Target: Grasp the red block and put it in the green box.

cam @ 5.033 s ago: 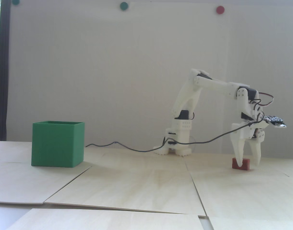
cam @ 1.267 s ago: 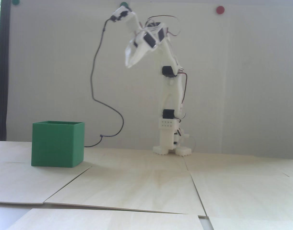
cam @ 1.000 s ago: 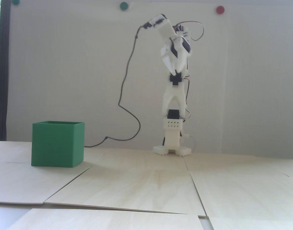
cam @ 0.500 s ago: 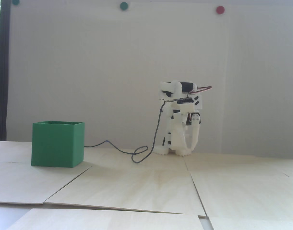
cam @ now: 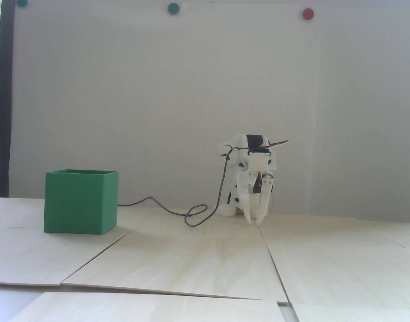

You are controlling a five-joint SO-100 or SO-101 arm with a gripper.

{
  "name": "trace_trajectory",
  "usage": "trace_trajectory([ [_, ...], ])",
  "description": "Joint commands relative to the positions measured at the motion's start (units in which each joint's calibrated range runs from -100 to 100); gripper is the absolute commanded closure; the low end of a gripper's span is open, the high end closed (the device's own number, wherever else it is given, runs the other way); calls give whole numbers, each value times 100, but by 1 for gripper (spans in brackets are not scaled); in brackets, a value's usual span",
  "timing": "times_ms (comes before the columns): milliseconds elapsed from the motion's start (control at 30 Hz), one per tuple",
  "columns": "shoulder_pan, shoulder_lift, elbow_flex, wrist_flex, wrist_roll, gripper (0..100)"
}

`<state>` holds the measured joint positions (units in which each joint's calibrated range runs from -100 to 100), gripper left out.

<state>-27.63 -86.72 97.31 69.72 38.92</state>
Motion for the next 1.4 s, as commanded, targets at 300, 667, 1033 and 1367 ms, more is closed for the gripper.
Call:
trace_trajectory([
  [300,8,-673,47,667,-8,97],
  [667,16,-673,47,667,-8,97],
  [1033,16,-673,47,667,-8,97],
  [1367,16,-673,47,667,-8,97],
])
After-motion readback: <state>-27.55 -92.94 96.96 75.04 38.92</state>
